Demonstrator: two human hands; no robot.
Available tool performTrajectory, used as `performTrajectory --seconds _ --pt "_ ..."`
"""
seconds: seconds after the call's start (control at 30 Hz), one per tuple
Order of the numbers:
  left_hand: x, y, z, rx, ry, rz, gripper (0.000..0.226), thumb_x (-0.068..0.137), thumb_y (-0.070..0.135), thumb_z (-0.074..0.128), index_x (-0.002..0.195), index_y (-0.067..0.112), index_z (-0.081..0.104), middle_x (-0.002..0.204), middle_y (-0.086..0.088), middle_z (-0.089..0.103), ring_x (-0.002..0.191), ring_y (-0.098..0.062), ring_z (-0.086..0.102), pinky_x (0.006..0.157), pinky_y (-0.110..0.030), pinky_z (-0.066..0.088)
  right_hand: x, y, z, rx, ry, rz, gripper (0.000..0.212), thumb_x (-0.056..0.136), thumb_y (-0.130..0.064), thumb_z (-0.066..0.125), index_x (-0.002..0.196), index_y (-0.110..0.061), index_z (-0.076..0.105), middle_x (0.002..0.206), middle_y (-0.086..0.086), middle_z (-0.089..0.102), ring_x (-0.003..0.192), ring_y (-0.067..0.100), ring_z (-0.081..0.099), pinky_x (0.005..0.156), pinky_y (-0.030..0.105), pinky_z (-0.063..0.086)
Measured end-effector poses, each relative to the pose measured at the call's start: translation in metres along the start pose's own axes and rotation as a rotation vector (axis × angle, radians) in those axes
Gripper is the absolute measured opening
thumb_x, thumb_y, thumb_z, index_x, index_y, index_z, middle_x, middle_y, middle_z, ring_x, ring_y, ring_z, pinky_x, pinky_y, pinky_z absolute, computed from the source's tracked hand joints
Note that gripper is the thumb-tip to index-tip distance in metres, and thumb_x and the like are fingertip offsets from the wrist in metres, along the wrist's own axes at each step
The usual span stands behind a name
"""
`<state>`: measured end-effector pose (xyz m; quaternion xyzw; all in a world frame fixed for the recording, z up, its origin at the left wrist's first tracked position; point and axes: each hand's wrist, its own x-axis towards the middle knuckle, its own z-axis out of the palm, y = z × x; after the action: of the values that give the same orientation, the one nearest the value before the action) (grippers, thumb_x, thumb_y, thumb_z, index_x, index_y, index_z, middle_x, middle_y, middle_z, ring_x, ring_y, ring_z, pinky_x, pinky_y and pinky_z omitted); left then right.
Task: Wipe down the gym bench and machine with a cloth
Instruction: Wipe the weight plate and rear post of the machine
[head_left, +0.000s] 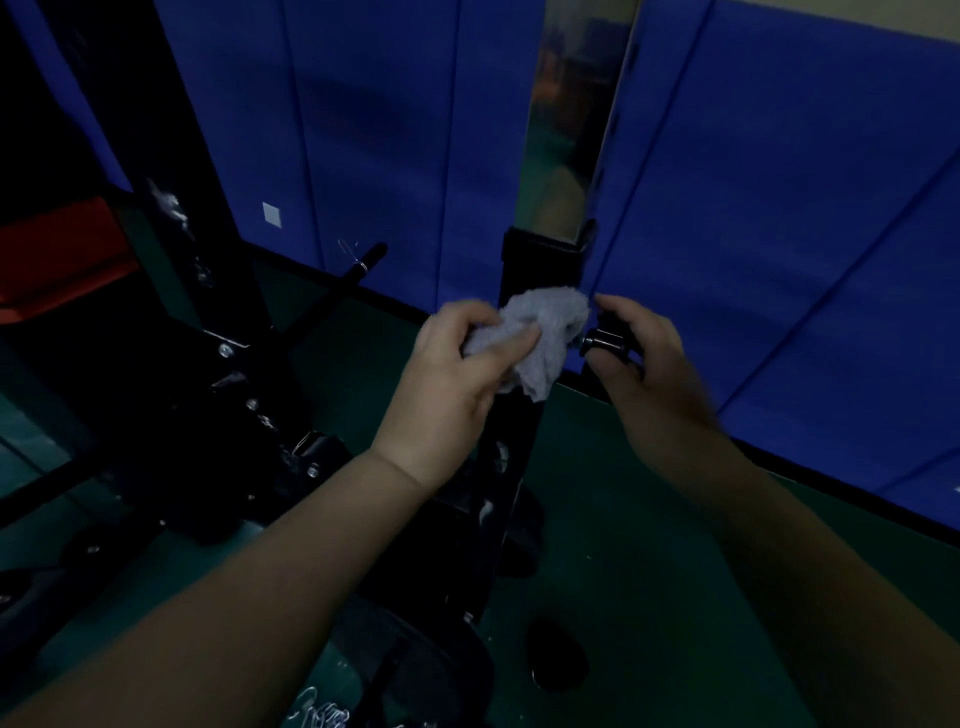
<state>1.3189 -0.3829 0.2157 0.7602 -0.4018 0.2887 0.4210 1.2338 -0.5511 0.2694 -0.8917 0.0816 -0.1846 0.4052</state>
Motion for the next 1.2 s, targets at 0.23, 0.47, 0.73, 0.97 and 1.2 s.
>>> performTrajectory --seconds 0.23,0.47,0.73,0.97,1.2 --pt "-0.066 -0.021 -0.002 0.141 -0.148 -0.121 0.011 0.081 0.037 0.072 0.081 0.034 0.062 0.091 0.001 0.053 0.090 -0.016 0.054 0.077 -0.030 0.044 -0.003 -0.001 0.000 0.049 0.002 -0.016 0.046 0.098 -0.020 0.048 0.142 -0.030 0.037 0.129 -0.007 0.038 0.089 -0.011 0.042 0.072 -0.011 0.028" --pt "-0.030 -0.005 0.011 -0.052 0.031 -0.036 0.018 0.091 0.036 0.059 0.108 0.031 0.064 0.111 -0.003 0.049 0.106 -0.016 0.053 0.092 -0.022 0.046 -0.018 0.035 0.033 0.262 -0.107 0.088 0.051 0.096 -0.024 0.052 0.142 -0.024 0.033 0.136 -0.008 0.049 0.124 0.006 0.046 0.101 0.014 0.038" --pt "-0.118 -0.046 0.026 0.088 -0.091 -0.144 0.018 0.084 0.024 0.070 0.101 0.023 0.064 0.100 0.012 0.054 0.095 -0.007 0.054 0.084 -0.025 0.048 -0.022 0.068 0.065 0.378 -0.271 0.117 0.029 0.101 -0.018 0.043 0.123 -0.036 0.038 0.107 -0.035 0.044 0.085 -0.035 0.045 0.073 -0.006 0.036" --pt "-0.083 -0.041 0.060 -0.002 0.149 0.066 0.020 0.093 0.029 0.057 0.105 0.015 0.063 0.099 0.017 0.049 0.093 0.011 0.049 0.085 -0.009 0.041 -0.016 0.099 0.089 0.354 -0.197 0.075 0.025 0.097 -0.043 0.041 0.121 -0.039 0.048 0.107 -0.033 0.051 0.089 -0.029 0.048 0.079 -0.004 0.038" --pt "-0.208 -0.117 0.115 0.180 -0.184 0.168 0.018 0.078 0.056 0.065 0.093 0.046 0.060 0.098 0.016 0.053 0.094 -0.004 0.054 0.081 -0.019 0.042 -0.011 0.130 0.109 0.351 -0.116 -0.152 0.041 0.078 -0.050 0.060 0.115 -0.034 0.054 0.104 -0.018 0.068 0.100 -0.004 0.063 0.089 0.017 0.049"
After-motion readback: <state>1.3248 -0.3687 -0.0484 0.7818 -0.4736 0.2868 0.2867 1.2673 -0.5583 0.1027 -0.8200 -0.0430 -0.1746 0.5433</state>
